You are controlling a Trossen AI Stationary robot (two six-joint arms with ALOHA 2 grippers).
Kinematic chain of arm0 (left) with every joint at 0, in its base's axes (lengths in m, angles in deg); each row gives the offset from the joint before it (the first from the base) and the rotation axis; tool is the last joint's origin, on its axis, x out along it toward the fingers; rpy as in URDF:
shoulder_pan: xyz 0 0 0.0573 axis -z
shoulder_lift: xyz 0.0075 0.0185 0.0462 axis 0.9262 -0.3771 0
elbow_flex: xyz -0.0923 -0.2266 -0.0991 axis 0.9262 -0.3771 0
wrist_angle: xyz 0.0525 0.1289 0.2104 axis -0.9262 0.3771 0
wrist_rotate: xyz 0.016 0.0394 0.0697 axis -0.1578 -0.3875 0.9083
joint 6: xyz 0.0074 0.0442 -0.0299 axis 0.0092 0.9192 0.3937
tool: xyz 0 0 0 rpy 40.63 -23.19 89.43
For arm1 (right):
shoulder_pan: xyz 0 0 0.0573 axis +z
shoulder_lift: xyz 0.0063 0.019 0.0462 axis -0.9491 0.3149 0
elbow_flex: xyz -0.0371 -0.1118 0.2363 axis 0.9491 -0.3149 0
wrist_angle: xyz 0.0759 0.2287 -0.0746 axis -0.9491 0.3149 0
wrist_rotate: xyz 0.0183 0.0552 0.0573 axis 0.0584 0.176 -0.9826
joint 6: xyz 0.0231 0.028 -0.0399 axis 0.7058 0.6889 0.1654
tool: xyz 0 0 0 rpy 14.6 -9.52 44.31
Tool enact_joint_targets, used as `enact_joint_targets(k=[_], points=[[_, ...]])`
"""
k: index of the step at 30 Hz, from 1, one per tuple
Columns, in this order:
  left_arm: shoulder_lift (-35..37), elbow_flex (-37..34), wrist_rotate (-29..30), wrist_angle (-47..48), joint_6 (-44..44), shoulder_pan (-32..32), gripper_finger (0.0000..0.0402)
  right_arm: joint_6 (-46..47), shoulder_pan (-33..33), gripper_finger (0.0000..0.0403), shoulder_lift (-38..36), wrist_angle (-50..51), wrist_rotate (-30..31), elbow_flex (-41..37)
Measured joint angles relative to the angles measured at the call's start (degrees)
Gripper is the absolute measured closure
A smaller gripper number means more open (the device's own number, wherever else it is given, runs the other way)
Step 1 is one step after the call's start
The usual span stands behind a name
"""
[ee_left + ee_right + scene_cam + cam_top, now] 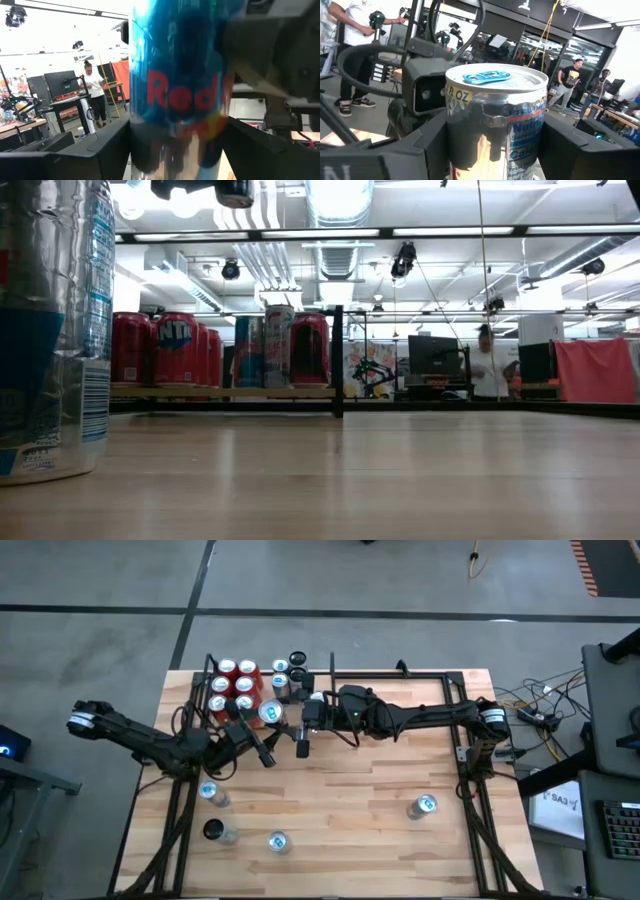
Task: Place canned beverage on shelf
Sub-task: Put the blue soda can on the shelf aligned with the other blue soda can
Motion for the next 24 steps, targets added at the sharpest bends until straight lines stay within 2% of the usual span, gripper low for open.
enact_joint_targets(k=[5,9,14,19,24], points=[[1.33,0.02,0.12,1.27,2.15,-0.02,0.0135,-0.58,-0.92,0.0182,-1.91,0.37,0.56,-0.04],[4.40,0.02,2.87,4.54,5.11,0.13,0.0135,-0.85,-2.57,0.0182,-4.11,1.00,1.49,-0.04],[10.47,0.01,6.25,11.32,6.94,0.06,0.0135,1.68,-4.75,0.0182,-4.75,1.03,1.35,-0.28],[17.64,0.00,6.23,17.72,7.36,0.07,0.0135,5.15,-6.11,0.0182,-3.75,0.01,0.61,-2.26],[24.17,0.00,6.09,23.04,7.34,0.07,0.0135,8.07,-6.20,0.0182,-2.48,-5.44,1.19,-4.75]])
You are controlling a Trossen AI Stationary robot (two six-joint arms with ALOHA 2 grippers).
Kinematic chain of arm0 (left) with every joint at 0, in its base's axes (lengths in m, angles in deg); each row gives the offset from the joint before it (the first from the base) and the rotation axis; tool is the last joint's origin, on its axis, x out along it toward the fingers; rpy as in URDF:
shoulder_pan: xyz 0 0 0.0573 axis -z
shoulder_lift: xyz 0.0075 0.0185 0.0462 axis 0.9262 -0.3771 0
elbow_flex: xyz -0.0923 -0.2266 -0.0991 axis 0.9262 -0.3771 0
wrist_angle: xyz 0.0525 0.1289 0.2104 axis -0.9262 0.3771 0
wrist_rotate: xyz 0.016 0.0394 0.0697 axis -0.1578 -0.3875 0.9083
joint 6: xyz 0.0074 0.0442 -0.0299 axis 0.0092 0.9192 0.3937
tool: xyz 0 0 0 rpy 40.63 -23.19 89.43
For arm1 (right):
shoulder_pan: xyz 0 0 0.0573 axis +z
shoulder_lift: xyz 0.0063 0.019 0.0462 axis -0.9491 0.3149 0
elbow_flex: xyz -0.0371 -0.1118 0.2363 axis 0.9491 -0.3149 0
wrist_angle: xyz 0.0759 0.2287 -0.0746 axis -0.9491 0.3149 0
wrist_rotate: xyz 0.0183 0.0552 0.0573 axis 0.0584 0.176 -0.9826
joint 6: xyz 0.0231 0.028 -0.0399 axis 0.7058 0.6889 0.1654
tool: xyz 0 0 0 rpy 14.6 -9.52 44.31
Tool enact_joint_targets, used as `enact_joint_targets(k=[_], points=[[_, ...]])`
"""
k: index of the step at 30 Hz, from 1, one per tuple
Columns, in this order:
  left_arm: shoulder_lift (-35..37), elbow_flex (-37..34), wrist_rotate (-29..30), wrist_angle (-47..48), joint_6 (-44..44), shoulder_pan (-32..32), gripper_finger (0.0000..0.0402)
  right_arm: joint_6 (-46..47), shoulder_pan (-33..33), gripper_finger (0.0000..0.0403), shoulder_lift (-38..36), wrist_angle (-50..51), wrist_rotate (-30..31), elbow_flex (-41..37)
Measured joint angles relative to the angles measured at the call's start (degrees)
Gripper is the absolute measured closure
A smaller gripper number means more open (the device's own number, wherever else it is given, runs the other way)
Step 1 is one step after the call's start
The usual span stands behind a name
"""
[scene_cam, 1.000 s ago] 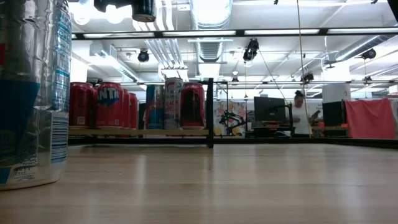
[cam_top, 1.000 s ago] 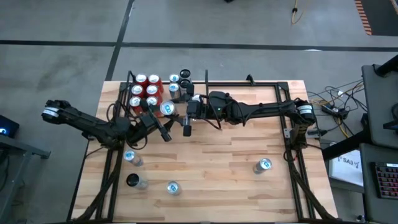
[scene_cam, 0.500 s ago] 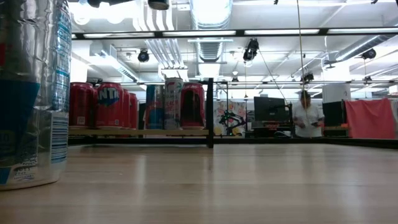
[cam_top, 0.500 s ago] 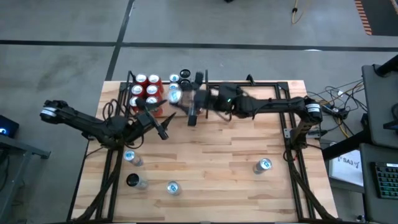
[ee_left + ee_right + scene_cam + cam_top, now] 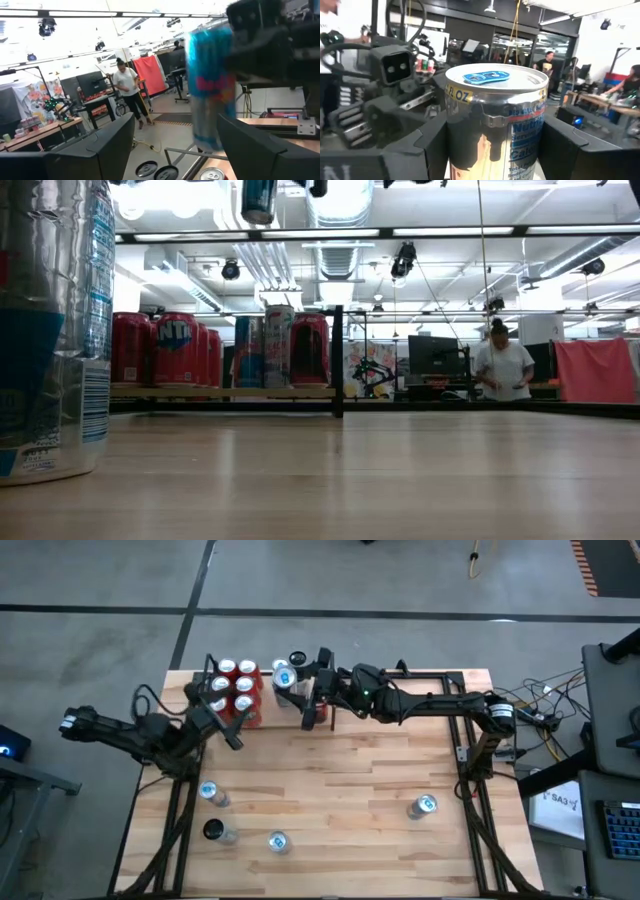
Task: Place canned beverage on shelf
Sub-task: Put the blue soda can on the shelf aligned with the other blue soda can
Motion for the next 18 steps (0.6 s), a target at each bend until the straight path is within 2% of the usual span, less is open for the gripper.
enact_joint_targets(k=[7,18], points=[[4.28,0.00,-3.52,6.07,-2.10,0.00,0.0135,3.92,0.09,0.0182,4.62,-1.69,1.41,-0.43],[5.04,0.00,-3.54,8.30,-3.53,0.00,0.0135,8.40,1.56,0.0182,11.10,-3.41,5.53,-0.43]])
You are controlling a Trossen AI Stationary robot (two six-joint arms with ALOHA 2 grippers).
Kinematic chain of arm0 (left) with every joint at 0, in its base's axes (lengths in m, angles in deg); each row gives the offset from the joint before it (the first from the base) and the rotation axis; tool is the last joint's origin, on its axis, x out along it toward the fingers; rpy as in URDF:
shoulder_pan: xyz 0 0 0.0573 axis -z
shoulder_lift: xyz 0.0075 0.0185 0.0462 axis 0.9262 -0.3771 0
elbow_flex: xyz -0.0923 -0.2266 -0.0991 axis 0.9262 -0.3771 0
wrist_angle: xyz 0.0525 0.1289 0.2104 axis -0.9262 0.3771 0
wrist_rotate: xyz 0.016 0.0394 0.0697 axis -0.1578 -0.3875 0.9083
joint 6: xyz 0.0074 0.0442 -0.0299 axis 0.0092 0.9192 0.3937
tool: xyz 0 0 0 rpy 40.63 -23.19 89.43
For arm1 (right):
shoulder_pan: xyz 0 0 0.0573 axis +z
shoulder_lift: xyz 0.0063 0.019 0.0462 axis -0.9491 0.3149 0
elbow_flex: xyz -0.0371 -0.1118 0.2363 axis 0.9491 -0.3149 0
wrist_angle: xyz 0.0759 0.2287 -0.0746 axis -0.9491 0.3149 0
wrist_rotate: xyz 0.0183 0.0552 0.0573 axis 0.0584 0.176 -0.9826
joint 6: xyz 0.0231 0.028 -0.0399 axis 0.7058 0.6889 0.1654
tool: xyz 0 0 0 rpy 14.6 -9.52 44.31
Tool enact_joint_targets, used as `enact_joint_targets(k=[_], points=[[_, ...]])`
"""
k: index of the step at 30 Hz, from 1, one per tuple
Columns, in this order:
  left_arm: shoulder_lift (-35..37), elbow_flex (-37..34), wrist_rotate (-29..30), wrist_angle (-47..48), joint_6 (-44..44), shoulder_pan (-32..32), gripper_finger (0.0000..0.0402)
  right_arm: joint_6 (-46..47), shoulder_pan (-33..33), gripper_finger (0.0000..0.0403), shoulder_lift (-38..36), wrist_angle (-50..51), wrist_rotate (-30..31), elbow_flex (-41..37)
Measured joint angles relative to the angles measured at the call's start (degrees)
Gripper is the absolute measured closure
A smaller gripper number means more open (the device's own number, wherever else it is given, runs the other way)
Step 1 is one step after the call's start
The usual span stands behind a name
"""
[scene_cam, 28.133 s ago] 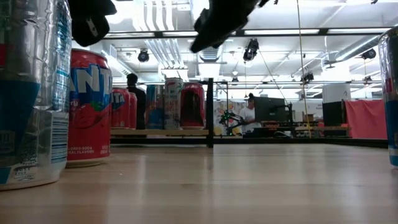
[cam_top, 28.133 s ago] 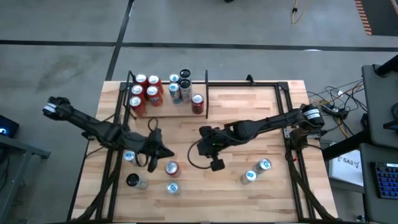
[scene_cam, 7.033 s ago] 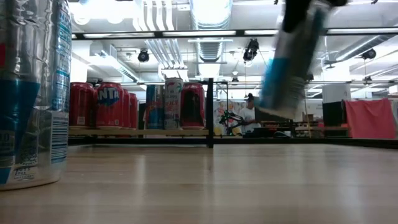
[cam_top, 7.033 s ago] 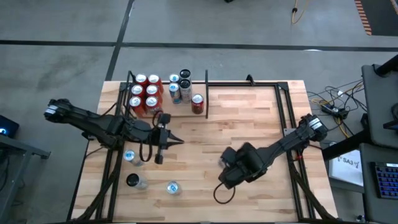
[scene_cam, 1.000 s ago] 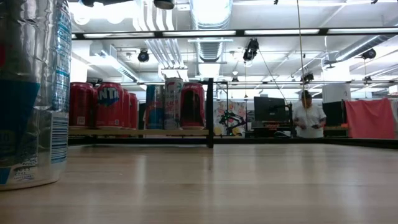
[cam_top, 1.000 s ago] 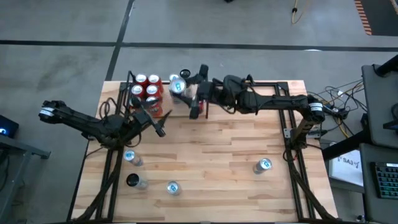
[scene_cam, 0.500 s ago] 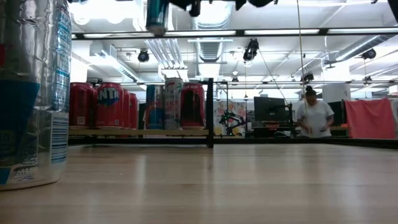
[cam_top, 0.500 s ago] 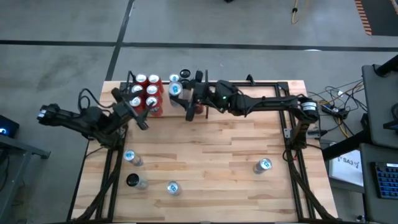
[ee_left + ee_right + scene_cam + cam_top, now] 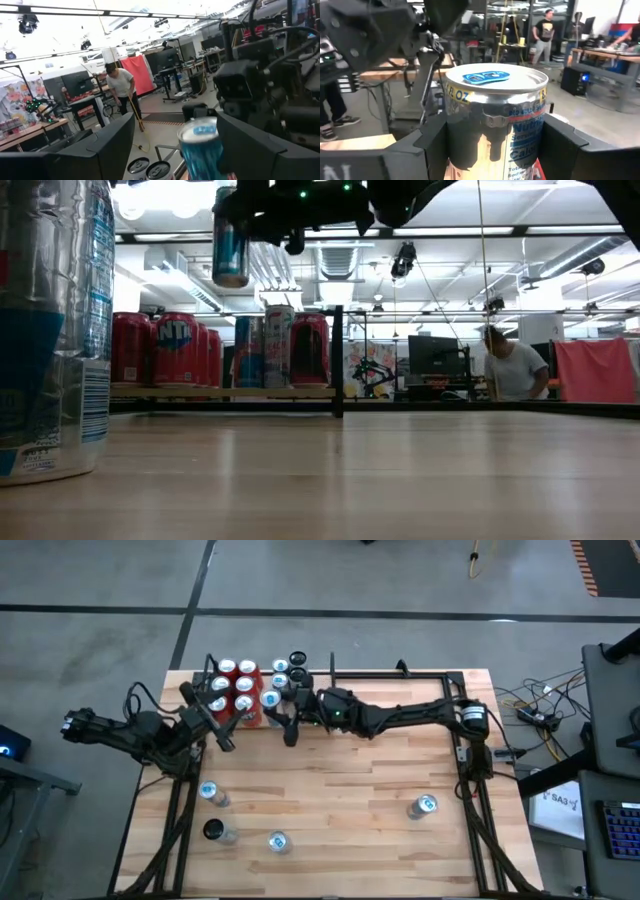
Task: Place canned beverage on shelf
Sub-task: Put the blue soda can on the shelf aligned with the other blue soda can
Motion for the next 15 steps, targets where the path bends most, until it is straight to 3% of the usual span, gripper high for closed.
enact_joint_targets(k=[8,15], points=[[-0.07,0.00,0.00,0.09,0.00,0.00,0.0135,2.65,1.38,0.0182,3.87,-1.23,7.84,0.00],[-0.02,-0.02,0.04,1.32,0.04,0.00,0.0135,5.41,1.71,0.0182,6.91,-4.70,7.88,0.00]])
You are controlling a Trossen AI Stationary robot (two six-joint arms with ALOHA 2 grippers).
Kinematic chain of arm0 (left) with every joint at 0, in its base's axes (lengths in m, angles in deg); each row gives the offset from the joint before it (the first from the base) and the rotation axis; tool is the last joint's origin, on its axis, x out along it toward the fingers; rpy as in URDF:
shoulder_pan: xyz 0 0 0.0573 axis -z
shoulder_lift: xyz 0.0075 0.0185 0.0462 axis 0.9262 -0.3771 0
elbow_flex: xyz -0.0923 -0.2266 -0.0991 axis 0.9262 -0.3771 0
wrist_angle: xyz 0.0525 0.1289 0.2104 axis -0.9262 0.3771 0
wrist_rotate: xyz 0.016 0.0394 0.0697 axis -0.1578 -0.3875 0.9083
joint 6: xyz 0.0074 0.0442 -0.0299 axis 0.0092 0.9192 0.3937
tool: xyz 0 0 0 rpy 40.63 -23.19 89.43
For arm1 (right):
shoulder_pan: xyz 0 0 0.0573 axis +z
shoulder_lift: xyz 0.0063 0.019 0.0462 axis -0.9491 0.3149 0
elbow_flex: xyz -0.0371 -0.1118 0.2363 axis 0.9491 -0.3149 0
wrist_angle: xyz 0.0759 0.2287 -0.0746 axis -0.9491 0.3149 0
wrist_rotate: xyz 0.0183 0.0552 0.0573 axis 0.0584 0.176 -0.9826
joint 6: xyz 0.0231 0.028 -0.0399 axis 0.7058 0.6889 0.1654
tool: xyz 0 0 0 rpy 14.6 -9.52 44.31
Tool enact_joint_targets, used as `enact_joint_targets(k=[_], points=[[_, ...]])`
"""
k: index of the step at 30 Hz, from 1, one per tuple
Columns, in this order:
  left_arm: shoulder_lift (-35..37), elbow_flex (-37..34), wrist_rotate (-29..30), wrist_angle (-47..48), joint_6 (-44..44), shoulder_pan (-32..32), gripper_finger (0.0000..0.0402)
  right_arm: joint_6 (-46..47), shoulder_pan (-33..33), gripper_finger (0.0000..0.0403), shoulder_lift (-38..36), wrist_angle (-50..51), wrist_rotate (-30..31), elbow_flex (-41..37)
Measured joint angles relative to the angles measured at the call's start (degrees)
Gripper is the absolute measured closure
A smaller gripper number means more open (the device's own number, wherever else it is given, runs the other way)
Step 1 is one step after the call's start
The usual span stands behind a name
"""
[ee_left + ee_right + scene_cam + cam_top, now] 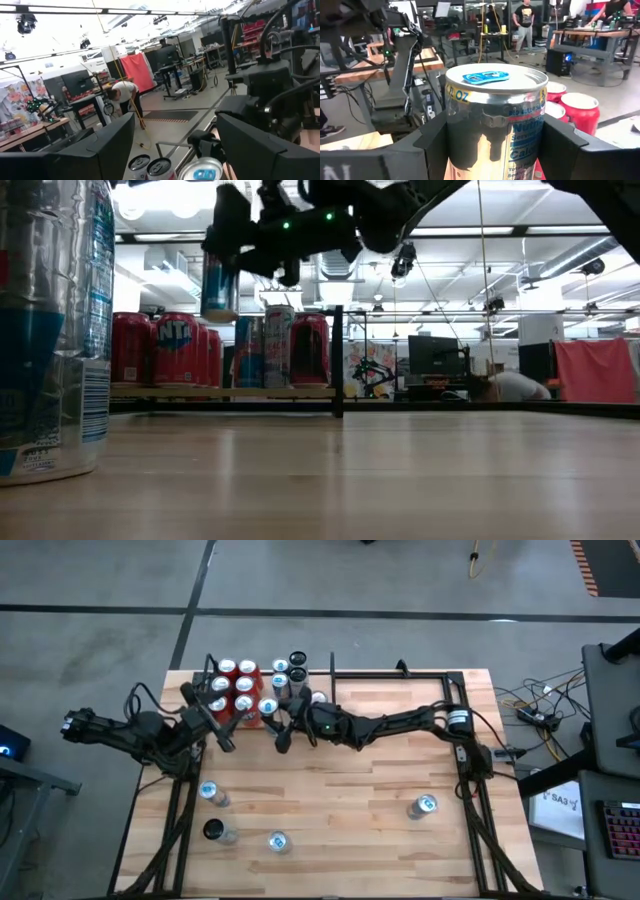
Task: Place canned beverage on shelf
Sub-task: Put the blue soda can on the shelf aligned with the other blue soda can
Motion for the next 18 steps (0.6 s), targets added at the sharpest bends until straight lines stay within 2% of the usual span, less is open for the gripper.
enact_joint_targets(k=[8,14,18], points=[[0.21,-0.02,0.46,3.32,-0.06,0.00,0.0135,-0.45,0.53,0.0182,4.34,-5.52,3.36,-0.02],[1.58,-0.07,0.53,4.85,-0.15,0.00,0.0135,-2.21,0.92,0.0182,6.42,-5.05,4.61,-0.07],[3.06,-0.55,0.64,4.89,-0.15,0.00,0.0135,-2.60,1.09,0.0182,7.11,-4.79,7.98,-0.07]])
